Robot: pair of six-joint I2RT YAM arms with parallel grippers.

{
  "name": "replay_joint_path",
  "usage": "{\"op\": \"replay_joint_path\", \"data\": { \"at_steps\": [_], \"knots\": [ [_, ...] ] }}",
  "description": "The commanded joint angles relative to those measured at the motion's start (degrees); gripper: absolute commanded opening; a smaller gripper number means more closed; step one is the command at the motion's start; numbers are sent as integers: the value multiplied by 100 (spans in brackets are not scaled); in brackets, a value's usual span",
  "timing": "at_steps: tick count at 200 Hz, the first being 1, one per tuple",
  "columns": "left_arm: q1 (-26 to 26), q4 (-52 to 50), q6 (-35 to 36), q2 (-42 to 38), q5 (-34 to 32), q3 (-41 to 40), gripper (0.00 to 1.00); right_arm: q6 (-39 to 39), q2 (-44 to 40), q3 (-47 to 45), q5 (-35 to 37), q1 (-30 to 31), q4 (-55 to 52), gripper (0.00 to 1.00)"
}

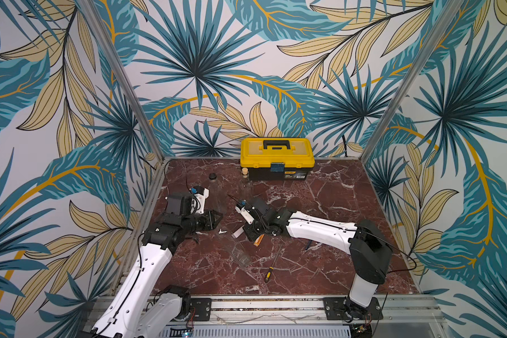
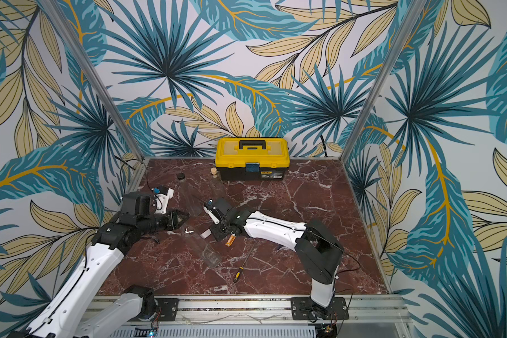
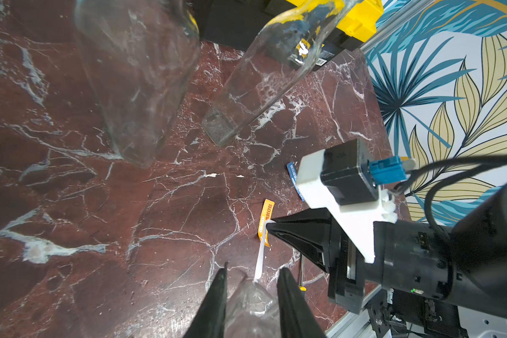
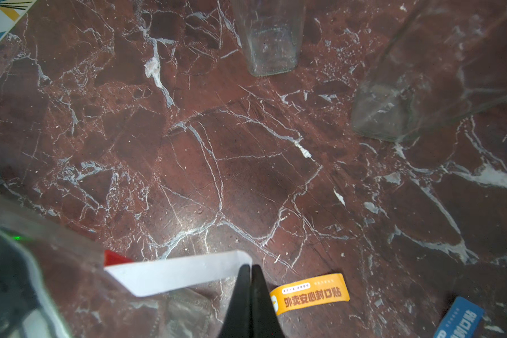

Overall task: Remove the label from the bottle
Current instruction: Tear open the label from the bottle.

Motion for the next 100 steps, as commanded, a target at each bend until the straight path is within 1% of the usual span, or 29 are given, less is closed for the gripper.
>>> {"op": "replay_joint_path", "data": {
  "at_steps": [1,100],
  "knots": [
    [28,149,114,20,282,-54,0,-94,159,65,218,-61,-52,0],
    [27,213,123,25,425,-23,0,-221,300,157,321,-73,-13,0]
  ]
}}
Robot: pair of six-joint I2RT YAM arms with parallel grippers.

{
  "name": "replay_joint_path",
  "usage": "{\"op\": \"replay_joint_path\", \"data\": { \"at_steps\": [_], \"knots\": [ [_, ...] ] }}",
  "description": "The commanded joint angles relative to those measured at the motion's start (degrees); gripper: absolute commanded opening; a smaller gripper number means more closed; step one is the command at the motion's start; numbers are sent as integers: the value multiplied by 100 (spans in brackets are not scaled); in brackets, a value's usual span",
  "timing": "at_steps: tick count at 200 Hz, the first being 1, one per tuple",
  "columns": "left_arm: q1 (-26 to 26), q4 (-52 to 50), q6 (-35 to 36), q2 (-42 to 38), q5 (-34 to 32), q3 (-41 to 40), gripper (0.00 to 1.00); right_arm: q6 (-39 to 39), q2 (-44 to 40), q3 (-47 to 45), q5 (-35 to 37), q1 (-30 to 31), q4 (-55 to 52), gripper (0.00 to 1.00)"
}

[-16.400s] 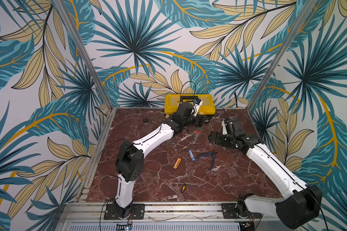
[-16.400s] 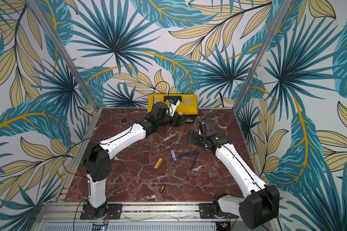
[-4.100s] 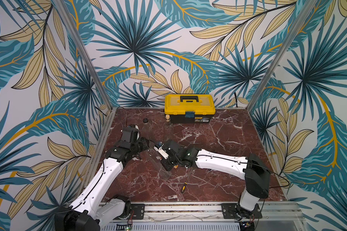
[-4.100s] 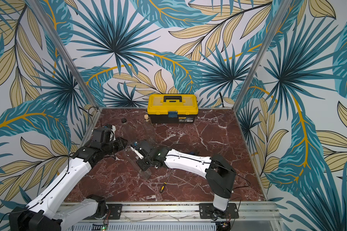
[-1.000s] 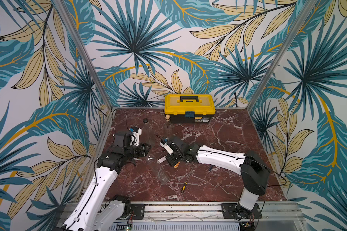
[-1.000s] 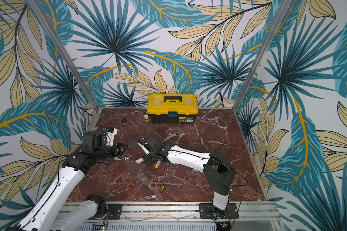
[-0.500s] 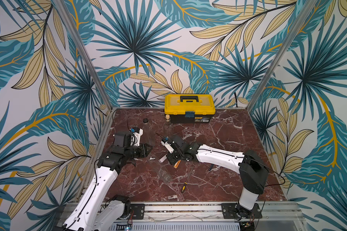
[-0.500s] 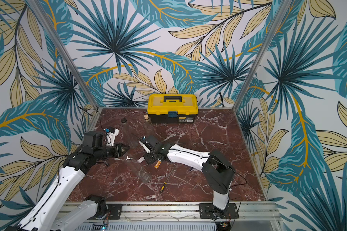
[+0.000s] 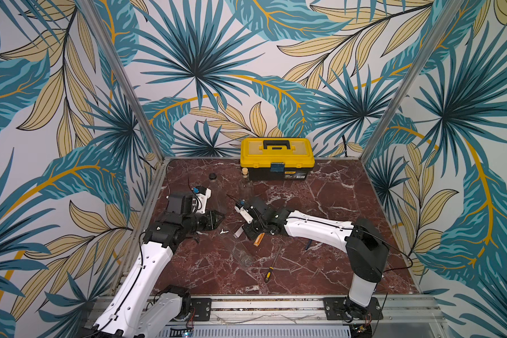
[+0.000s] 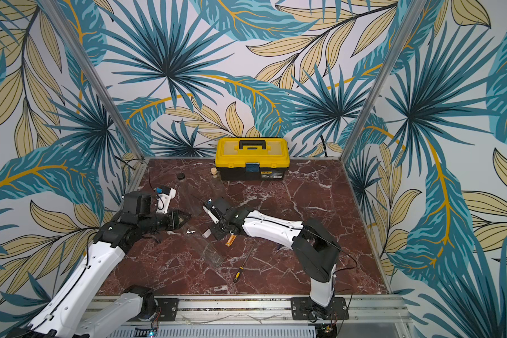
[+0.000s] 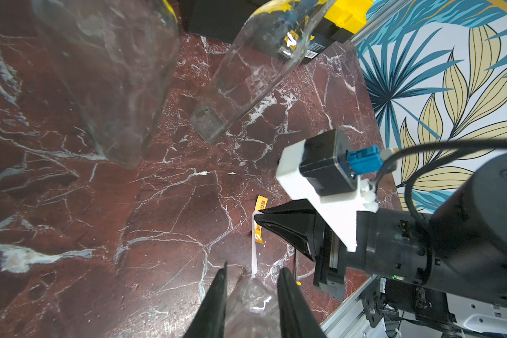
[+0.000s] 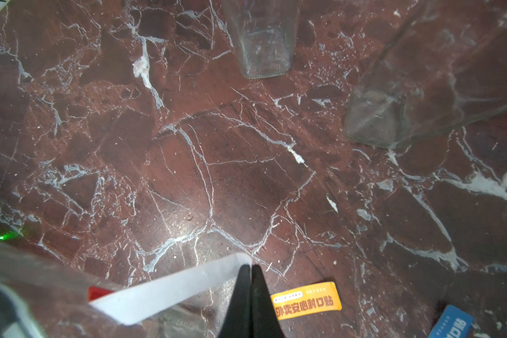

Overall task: Remove the label from the bottle
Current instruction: Tear open the label from the bottle.

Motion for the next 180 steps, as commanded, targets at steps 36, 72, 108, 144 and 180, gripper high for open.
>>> {"op": "replay_joint_path", "data": {
  "at_steps": [36,72,108,144,180],
  "knots": [
    [27,143,28,-68,248,-31,0,-65,217,97,211,-62,24,0],
    [28,141,32,-71,279,-14,0,-31,292,106,252,-81,25,0],
    [27,141,27,-80,298,-20,0,-20,327,98,284,-94,51,0],
    [27,141,22,-79,287,-14,0,-4,352,108,283,-112,69,0],
    [27,143,-36,-132,190,71,0,6,189,46,250,-115,13,0]
  ]
}}
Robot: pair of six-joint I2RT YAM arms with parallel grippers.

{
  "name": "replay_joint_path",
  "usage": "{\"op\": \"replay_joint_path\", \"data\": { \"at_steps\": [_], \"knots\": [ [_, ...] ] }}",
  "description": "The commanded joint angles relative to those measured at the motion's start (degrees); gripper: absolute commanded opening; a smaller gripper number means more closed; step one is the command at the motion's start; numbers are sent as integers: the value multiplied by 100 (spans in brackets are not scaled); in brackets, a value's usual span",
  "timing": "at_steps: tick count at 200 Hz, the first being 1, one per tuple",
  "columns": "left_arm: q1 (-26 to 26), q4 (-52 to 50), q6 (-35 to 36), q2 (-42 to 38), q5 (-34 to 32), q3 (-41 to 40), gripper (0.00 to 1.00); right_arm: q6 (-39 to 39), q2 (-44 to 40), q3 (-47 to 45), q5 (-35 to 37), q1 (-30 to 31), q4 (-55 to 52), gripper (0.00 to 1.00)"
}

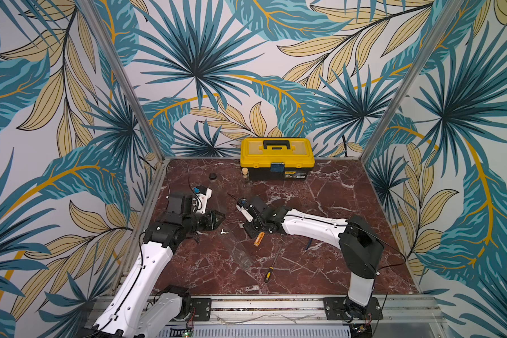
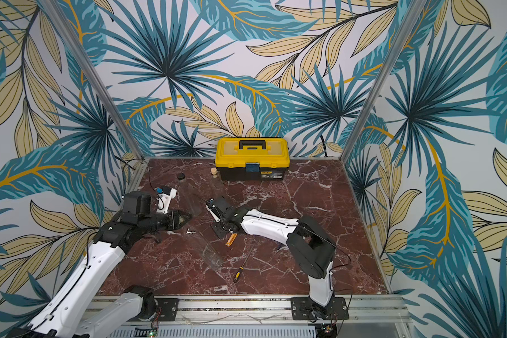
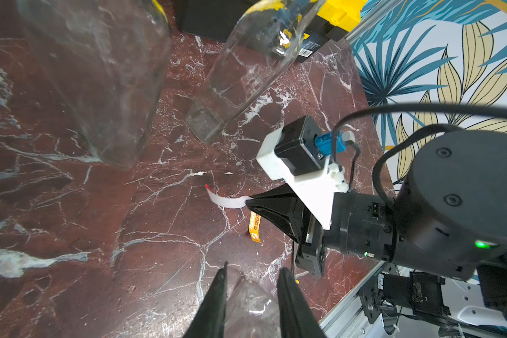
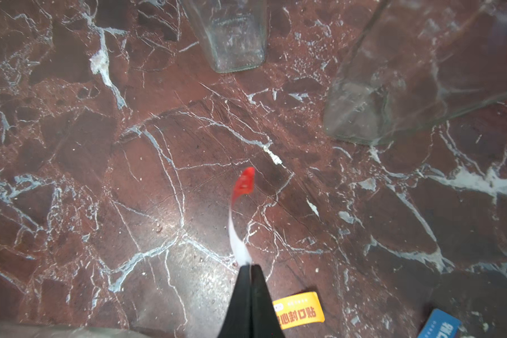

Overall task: Remove the label from the bottle
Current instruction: Tear open the label from the bottle, then place the label at the center of the board.

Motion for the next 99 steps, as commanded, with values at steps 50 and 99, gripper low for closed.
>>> {"op": "replay_joint_path", "data": {
  "at_steps": [50,99],
  "knots": [
    [27,134,-215,-268,-338,347,0,103,-472,-219,56,-55,-241,0],
    [28,133,-283,-375,-778,746,0,327,-804,-528,138,-186,-461,19]
  ]
}}
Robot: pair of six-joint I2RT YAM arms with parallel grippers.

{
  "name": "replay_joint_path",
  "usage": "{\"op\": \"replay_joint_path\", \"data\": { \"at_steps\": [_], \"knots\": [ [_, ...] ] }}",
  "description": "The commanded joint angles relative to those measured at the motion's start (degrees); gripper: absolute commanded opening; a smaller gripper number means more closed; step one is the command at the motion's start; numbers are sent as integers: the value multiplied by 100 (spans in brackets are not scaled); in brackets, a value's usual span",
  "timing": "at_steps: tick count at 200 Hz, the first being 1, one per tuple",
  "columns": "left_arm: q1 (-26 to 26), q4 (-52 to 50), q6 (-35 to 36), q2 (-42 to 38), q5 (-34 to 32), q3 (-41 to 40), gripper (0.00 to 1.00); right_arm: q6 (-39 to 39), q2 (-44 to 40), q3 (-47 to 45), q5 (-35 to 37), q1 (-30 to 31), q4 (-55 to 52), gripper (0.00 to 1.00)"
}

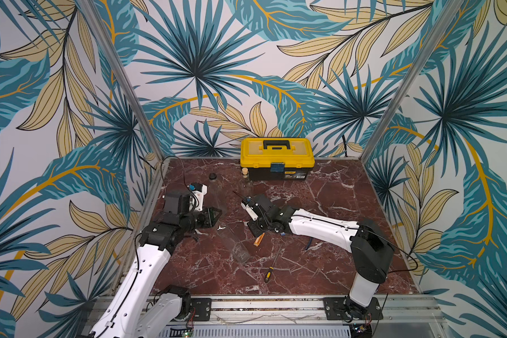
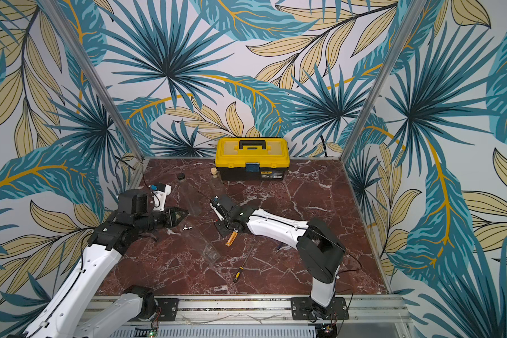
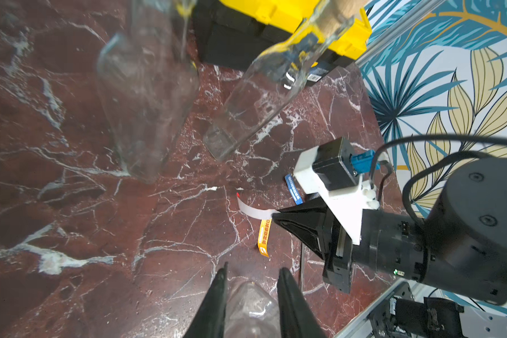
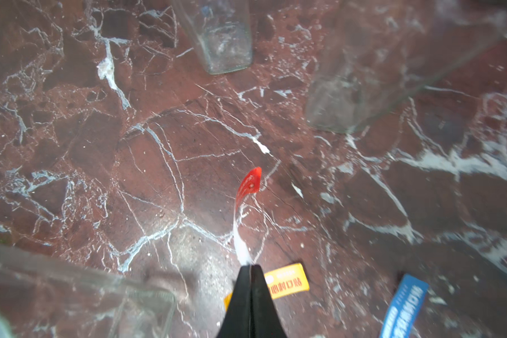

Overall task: Remove the label from the bottle
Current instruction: Place the label at the center of the board.

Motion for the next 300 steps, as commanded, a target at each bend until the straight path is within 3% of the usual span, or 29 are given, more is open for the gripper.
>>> {"op": "replay_joint_path", "data": {
  "at_steps": [1,37,106,144,155,216,300],
  "knots": [
    [27,197,-136,-191,-204,390,0,189,-213,-242,125,-62,-271,20],
    [21,198,-132,-278,-470,559,0,302,-309,-376,341,-147,-402,42],
    [-17,306,-199,-306,-696,590,0,426,-333,-426,-7,-213,-319,87],
    [-34,318,-244,-332,-823,572,0,470,-325,-386,-230,-223,-384,92],
    [-30,329,-252,-336,-863,572,0,488,-390,-433,-416,-223,-282,99],
    [-87,426,-349,-361,-913,471,0,428,-442,-487,-1121,-222,-318,100],
    [-214,426,-255,-344,-1004,510,0,420,-735,-504,-603,-223,-504,96]
  ]
}}
